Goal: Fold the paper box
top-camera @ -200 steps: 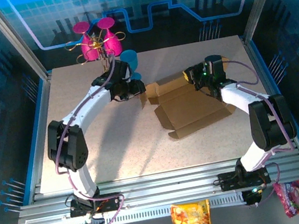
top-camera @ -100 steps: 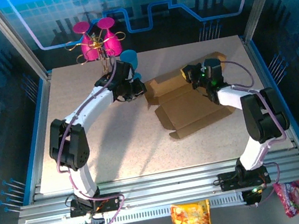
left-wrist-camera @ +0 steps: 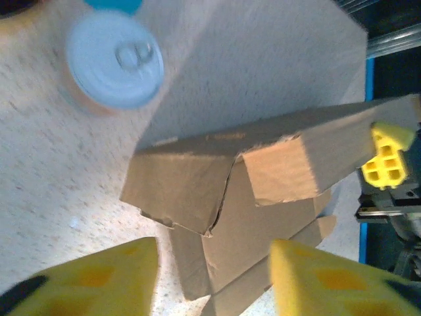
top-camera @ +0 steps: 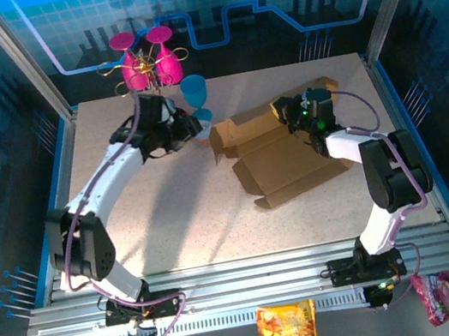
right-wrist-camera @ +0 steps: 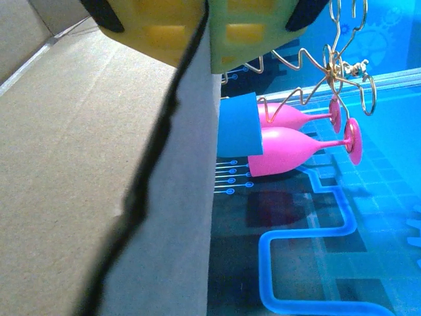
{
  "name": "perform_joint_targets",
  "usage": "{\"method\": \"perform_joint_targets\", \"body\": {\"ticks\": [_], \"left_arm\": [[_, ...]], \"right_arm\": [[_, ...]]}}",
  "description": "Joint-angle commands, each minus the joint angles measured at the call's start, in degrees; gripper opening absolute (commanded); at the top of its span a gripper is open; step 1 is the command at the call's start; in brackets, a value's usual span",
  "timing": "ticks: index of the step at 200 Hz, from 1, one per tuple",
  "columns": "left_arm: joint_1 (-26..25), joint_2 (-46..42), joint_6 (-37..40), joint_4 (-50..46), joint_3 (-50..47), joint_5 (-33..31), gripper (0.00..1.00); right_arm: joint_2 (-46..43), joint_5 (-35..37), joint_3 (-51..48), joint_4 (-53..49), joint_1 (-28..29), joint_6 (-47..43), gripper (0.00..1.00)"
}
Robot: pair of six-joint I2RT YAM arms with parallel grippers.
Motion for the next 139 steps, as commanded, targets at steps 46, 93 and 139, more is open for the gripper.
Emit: {"method": "perform_joint_targets", "body": {"ticks": [46, 93, 139], "left_arm": [[-0.01, 11.29, 15.18, -5.24, 3.8, -6.87, 0.26], [-4.11, 18.68, 16.33, -4.34, 9.42, -8.72, 0.34], [-6.51, 17.04, 17.4, 2.7, 4.97, -7.36, 0.36]], "right_arm": [[1.61, -2.87, -0.46, -4.63, -0.88, -2.41, 0.0], [2.97, -3.8, -0.5, -2.86, -0.97, -2.63, 0.0], [4.06, -4.86, 0.58, -2.94, -1.19, -2.78, 0.0]]}}
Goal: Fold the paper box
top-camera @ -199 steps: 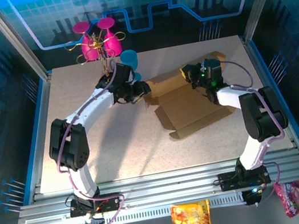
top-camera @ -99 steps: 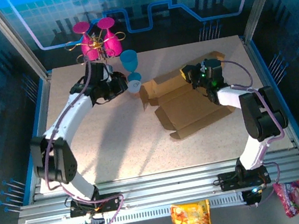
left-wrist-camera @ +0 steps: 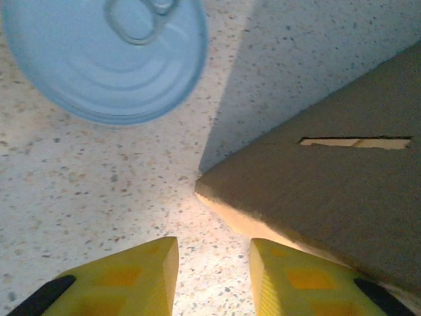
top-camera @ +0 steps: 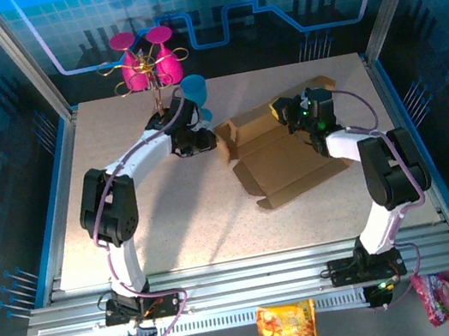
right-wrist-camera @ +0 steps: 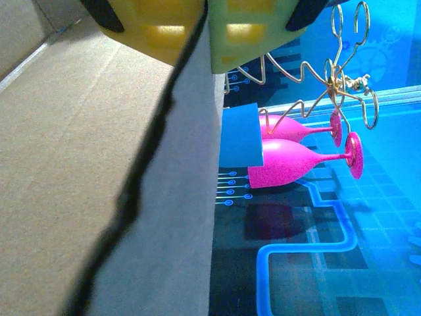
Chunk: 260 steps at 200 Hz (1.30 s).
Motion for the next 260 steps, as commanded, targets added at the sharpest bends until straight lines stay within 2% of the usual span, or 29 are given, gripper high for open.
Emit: {"method": "perform_joint_targets", "body": {"ticks": [1, 46, 150, 189, 227, 260], "left_arm": [[-0.59, -2.03, 2.06, 5.14, -2.41, 0.82, 0.36], [-1.69, -4.29, 2.84, 10.99, -6.99, 4.13, 0.38], [-5.46, -4.25, 3.03, 16.28, -7.57, 6.33, 0.41], [-6.46, -3.07, 1.35, 17.77, -7.35, 3.09, 0.41], [-7.86, -2.89, -0.66, 20.47, -8.58, -1.86, 0.47], [-9.07, -2.63, -1.76, 22.92, -10.67, -7.28, 0.47]], "right_arm": [[2.67, -1.77, 0.5, -4.65, -0.49, -1.35, 0.0], [2.45, -2.51, 1.34, -6.01, -0.38, -1.78, 0.0], [1.57, -3.65, 2.19, -8.52, -0.48, -1.93, 0.0], [1.44, -3.64, 2.14, -9.15, -0.42, -2.13, 0.0], [1.66, -3.31, 1.89, -8.64, -0.25, -1.52, 0.0], [1.41, -2.7, 2.27, -8.78, -0.08, -0.66, 0.0]]}}
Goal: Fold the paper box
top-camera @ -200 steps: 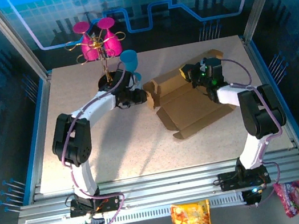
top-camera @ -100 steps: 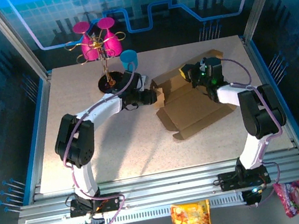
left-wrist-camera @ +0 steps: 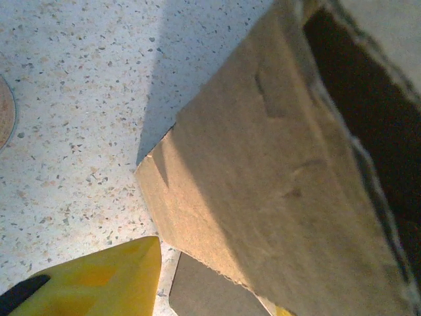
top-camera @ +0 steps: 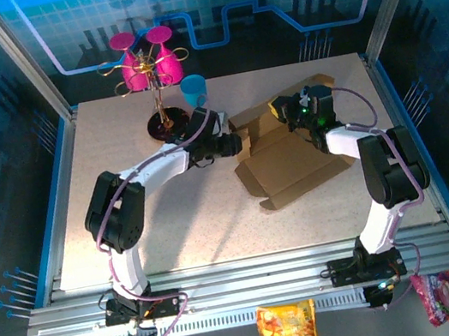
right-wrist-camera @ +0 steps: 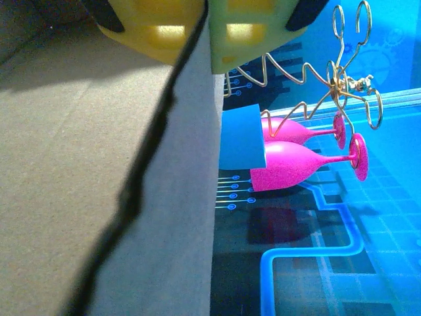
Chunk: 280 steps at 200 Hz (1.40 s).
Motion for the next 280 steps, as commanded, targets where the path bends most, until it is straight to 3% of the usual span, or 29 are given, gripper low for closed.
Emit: {"method": "perform_joint_targets", "body": {"ticks": [1, 60, 128, 238, 280], "left_arm": [[-0.72, -0.95, -1.58, 3.89, -1.96, -6.11, 0.47], [-2.85, -1.08, -4.3, 10.99, -5.99, -13.41, 0.5], [-4.84, -3.78, -9.13, 16.31, -9.37, -12.92, 0.51], [-6.14, -0.64, -9.98, 20.46, -8.94, -9.88, 0.48], [-7.13, 1.25, -8.99, 19.18, -8.96, -15.65, 0.53]], "right_arm": [[0.63, -1.1, 0.07, -5.99, 0.27, 0.01, 0.0], [-0.08, 0.61, -0.36, -4.64, 1.19, 2.96, 0.0], [-1.1, 3.65, -1.71, -1.97, 1.89, 4.42, 0.0], [-2.55, 4.22, -1.81, -2.86, 2.26, 6.17, 0.0], [-3.09, 4.3, -2.08, -3.12, 2.31, 6.22, 0.0]]}}
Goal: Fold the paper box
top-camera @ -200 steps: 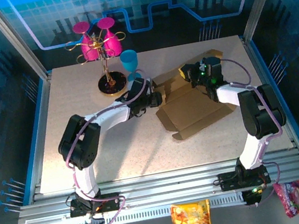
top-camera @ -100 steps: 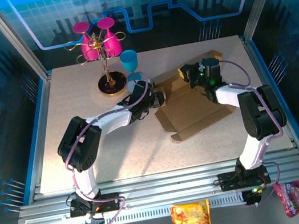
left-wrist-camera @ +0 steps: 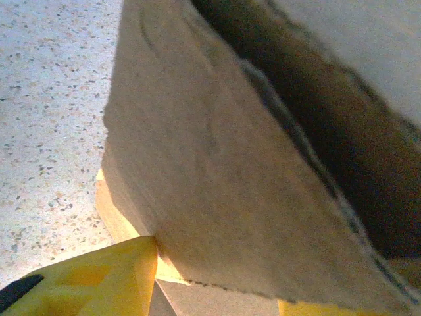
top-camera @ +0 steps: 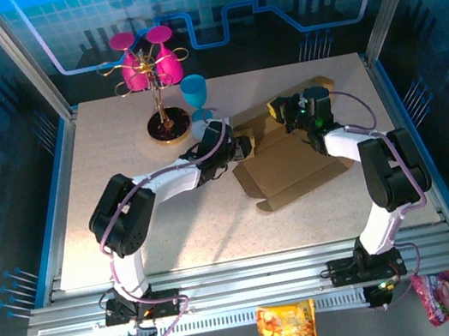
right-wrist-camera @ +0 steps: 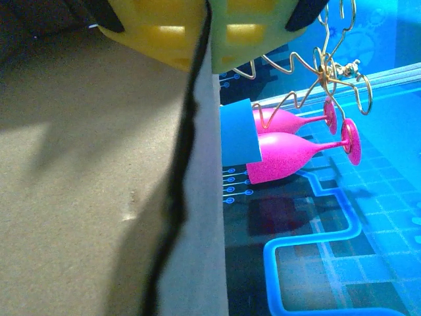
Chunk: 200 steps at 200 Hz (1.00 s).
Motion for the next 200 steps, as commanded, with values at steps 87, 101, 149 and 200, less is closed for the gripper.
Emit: {"method": "perform_joint_targets", "body": {"ticks": [87, 101, 149, 200], "left_arm": [[-1.15, 3.98, 4.68, 6.11, -2.39, -9.16, 0.55], [-1.18, 4.5, 4.17, 6.68, -1.86, -8.99, 0.56], [-1.19, 4.95, 1.61, 8.09, -0.64, -10.88, 0.54], [-1.23, 7.02, 0.22, 9.06, 1.53, -12.79, 0.54]], "right_arm": [[-1.42, 0.14, -1.37, -0.81, 0.31, 1.04, 0.0], [-0.96, 0.19, -1.45, 0.43, 0.59, 0.37, 0.0], [2.28, 2.96, -7.31, 14.35, 2.0, 2.69, 0.0], [3.29, 4.34, -10.41, 19.95, 2.39, 3.76, 0.0]]}}
